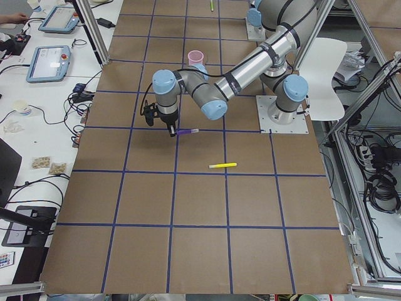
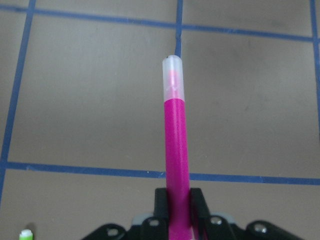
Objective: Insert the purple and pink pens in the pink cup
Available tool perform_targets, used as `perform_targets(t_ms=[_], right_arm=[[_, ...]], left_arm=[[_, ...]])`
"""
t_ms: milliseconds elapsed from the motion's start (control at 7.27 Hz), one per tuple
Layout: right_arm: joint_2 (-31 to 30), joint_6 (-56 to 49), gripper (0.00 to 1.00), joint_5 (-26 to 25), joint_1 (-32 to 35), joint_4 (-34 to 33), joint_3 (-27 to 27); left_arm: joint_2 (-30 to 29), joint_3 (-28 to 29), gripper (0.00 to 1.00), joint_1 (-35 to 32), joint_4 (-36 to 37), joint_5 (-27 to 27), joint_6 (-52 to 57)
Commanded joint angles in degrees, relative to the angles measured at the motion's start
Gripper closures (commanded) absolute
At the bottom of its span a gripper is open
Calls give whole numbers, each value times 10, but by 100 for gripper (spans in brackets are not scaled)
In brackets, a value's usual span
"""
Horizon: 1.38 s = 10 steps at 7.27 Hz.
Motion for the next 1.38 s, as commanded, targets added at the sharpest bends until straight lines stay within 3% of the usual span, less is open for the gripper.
perform_targets(t_ms=[0, 275, 413, 688, 826, 1239], right_arm=[[-62, 152, 96, -3, 113, 12, 2], [-80, 331, 94, -19, 229, 3, -3], [-77, 388, 94, -59, 296, -7, -4], [-57, 545, 92, -88, 410, -81, -2], [-34, 575, 92, -149, 454, -85, 2], [37, 679, 89, -236, 568, -122, -5]], left_arm=[[9, 1, 100, -16, -5, 1, -3], [19, 1, 100, -21, -5, 0, -3], [22, 1, 100, -21, -5, 4, -2], [21, 0, 100, -21, -4, 3, -2], [20, 0, 100, -21, -4, 4, -2], [19, 0, 100, -20, 2, 3, -2]])
